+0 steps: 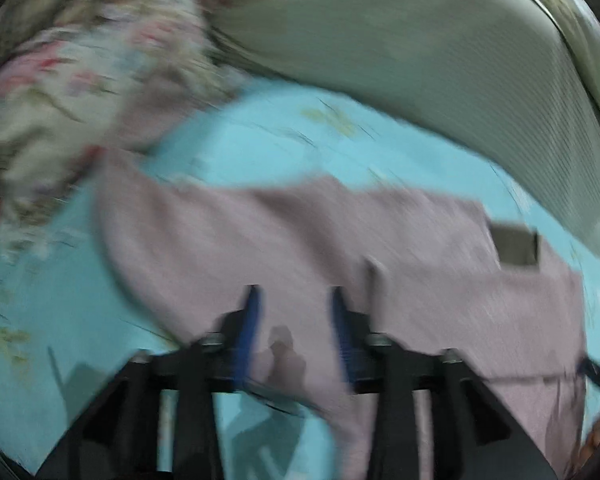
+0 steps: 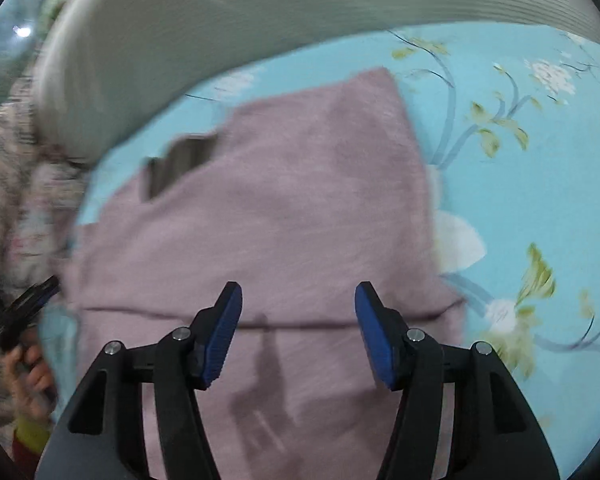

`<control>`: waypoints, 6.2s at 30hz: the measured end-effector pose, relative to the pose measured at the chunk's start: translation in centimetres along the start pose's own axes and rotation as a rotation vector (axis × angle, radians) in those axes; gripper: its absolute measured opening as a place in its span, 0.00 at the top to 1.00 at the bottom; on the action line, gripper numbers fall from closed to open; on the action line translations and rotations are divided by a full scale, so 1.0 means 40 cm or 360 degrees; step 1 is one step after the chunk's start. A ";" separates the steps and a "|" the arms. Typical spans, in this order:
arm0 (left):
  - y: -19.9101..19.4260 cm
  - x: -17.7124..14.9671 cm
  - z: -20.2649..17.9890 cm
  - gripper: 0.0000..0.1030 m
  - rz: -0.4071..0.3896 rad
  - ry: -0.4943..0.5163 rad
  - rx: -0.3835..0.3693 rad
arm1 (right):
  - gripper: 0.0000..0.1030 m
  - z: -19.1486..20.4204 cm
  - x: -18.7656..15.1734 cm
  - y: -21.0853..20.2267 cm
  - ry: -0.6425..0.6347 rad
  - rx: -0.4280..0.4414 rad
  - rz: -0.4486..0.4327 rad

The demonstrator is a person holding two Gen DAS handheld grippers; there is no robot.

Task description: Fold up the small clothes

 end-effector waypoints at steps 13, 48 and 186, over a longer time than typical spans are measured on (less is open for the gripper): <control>0.289 0.273 0.195 0.24 0.0077 0.0200 0.0584 | 0.41 0.121 -0.105 0.026 -0.0070 0.0140 0.0145; -0.275 -0.179 -0.651 0.92 -0.0253 0.0630 -0.0691 | 0.41 0.030 -0.063 -0.059 0.0213 0.0234 -0.0113; -0.511 -0.871 0.140 0.96 0.0278 0.0529 -0.0766 | 0.92 0.029 -0.679 -0.461 -0.0154 0.0526 0.0205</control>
Point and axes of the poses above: each gripper's, at about its wrist camera, not at the fingertips, and y roughly the way its jaws point, z to its left, x to its top, the point moved 10 cm from there along y, roughly the way its jaws point, and after that the axes turned 13 degrees about x, right-handed, at the moved point
